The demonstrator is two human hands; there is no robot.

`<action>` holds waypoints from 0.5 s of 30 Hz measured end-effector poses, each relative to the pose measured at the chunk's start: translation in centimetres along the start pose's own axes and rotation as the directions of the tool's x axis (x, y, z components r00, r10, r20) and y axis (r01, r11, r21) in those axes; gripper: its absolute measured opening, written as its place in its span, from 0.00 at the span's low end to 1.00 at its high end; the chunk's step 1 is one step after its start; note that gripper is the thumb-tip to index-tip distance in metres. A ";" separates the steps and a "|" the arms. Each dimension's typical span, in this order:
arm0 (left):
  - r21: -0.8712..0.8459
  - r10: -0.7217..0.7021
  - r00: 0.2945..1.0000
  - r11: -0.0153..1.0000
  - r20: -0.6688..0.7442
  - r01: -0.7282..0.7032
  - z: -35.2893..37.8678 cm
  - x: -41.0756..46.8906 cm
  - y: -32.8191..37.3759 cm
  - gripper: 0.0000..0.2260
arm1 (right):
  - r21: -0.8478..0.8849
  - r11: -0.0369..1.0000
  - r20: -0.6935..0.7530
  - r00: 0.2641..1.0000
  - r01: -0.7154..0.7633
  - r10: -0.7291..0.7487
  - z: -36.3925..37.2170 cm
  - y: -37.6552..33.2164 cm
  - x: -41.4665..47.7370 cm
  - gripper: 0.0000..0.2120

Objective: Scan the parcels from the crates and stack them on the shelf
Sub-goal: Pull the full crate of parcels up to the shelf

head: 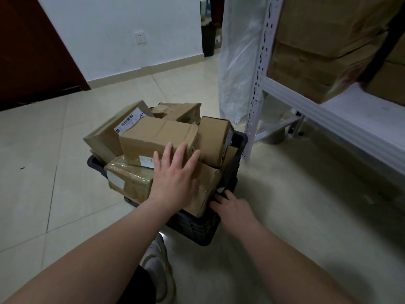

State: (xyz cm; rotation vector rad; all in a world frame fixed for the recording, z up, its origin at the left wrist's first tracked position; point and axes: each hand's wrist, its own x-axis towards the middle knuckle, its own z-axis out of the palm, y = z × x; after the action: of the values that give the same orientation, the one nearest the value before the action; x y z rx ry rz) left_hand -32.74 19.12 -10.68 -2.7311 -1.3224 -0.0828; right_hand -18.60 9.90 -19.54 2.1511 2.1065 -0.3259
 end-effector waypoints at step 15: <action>-0.083 0.135 0.990 0.987 -0.027 -0.137 -2.6 -0.3 2.1 0.31 | -0.129 0.991 0.162 0.986 -0.019 0.040 -1.2 3.9 -4.0 0.23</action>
State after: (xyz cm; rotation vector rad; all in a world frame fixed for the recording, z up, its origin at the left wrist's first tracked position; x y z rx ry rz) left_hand -31.22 17.29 -8.29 -2.8738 -1.1483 -0.1601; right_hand -14.66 6.21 -17.69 2.0086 1.9485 -0.3442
